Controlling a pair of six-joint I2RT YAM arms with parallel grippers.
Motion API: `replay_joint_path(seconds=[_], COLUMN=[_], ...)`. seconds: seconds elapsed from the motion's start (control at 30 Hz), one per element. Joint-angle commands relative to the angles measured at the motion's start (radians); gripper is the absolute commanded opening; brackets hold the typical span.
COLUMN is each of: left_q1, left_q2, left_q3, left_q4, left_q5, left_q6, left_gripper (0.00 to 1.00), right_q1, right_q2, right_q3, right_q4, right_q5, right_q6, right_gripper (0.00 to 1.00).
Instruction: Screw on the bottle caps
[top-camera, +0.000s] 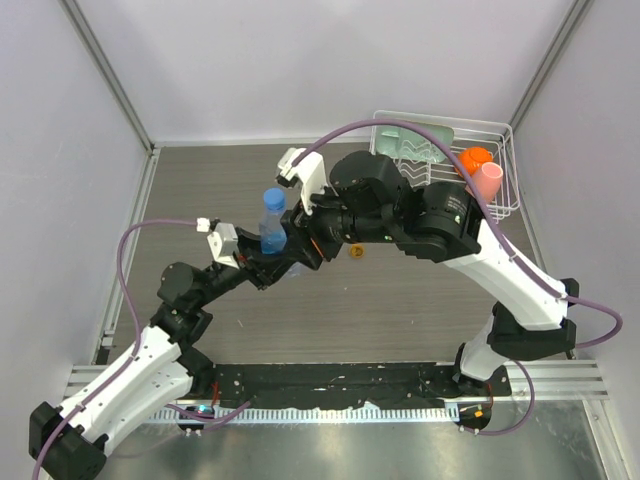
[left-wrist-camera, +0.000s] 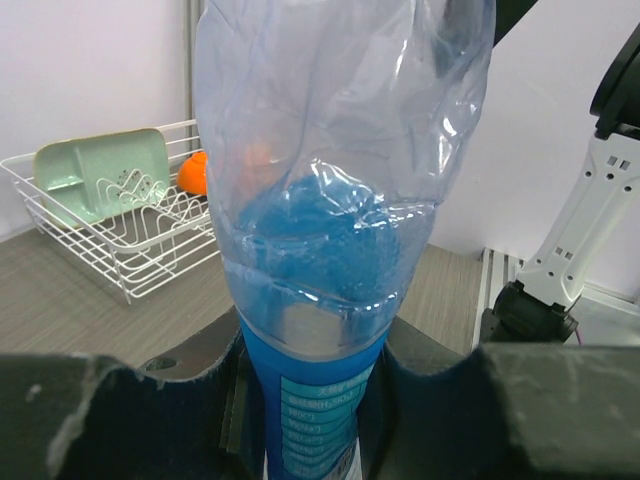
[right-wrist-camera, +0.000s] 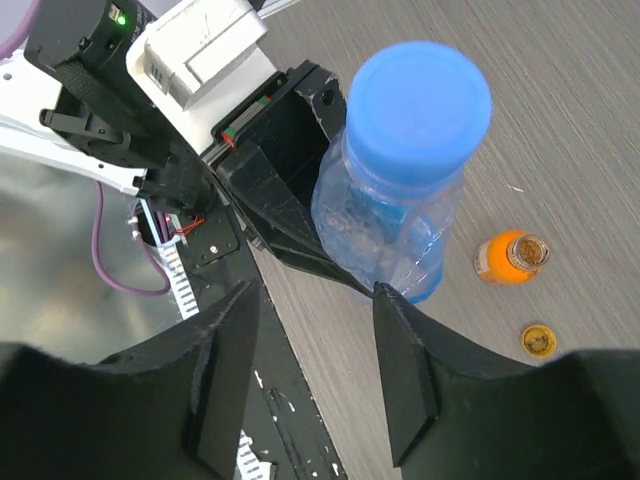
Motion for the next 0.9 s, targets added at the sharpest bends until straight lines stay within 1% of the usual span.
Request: replay_joint_path(seconds=[0.0, 0.1, 0.13, 0.2, 0.27, 0.3, 0.33, 0.43, 0.47, 0.5, 0.53, 0.57, 0.6, 0.7, 0.83, 0.87], left_q1=[0.004, 0.004, 0.003, 0.004, 0.003, 0.004, 0.004, 0.004, 0.004, 0.004, 0.004, 0.004, 0.003, 0.004, 0.003, -0.002], left_q2=[-0.012, -0.015, -0.015, -0.019, -0.019, -0.015, -0.012, -0.008, -0.005, -0.005, -0.003, -0.003, -0.003, -0.002, 0.008, 0.014], left_q3=[0.034, 0.03, 0.027, 0.019, 0.016, 0.015, 0.016, 0.028, 0.03, 0.036, 0.039, 0.041, 0.044, 0.047, 0.062, 0.067], left_q4=[0.077, 0.075, 0.077, 0.077, 0.089, 0.095, 0.101, 0.118, 0.12, 0.12, 0.121, 0.126, 0.129, 0.132, 0.152, 0.159], left_q5=[-0.034, -0.028, -0.029, -0.021, 0.005, 0.02, 0.037, 0.11, 0.15, 0.169, 0.186, 0.204, 0.242, 0.294, 0.36, 0.368], left_q6=[-0.02, -0.02, -0.018, -0.018, -0.023, -0.027, -0.03, -0.055, -0.066, -0.072, -0.081, -0.089, -0.101, -0.133, -0.173, -0.179], left_gripper=[0.0, 0.0, 0.0, 0.0, 0.0, 0.0, 0.0, 0.0, 0.0, 0.0, 0.0, 0.0, 0.0, 0.0, 0.0, 0.0], right_q1=[0.005, 0.005, 0.005, 0.004, -0.002, -0.025, -0.042, -0.114, -0.14, -0.165, -0.224, -0.257, -0.28, -0.328, -0.34, -0.347], right_q2=[-0.016, -0.028, -0.035, -0.059, -0.085, -0.091, -0.096, -0.107, -0.111, -0.117, -0.119, -0.119, -0.119, -0.119, -0.079, -0.075], right_q3=[0.019, 0.025, 0.025, 0.04, 0.057, 0.071, 0.081, 0.112, 0.112, 0.109, 0.108, 0.108, 0.109, 0.089, 0.086, 0.072], right_q4=[0.0, -0.002, -0.002, 0.002, 0.008, 0.017, 0.018, 0.026, 0.035, 0.063, 0.081, 0.098, 0.138, 0.245, 0.301, 0.346], right_q5=[-0.012, -0.006, 0.027, 0.039, 0.011, -0.038, -0.132, -0.308, -0.401, -0.446, -0.495, -0.605, -0.654, -0.82, -0.921, -0.951], right_q6=[-0.007, -0.012, -0.017, -0.036, -0.058, -0.069, -0.093, -0.148, -0.161, -0.17, -0.176, -0.179, -0.178, -0.158, -0.165, -0.156], right_gripper=[0.56, 0.57, 0.57, 0.57, 0.61, 0.63, 0.69, 0.75, 0.77, 0.78, 0.79, 0.8, 0.8, 0.8, 0.8, 0.8])
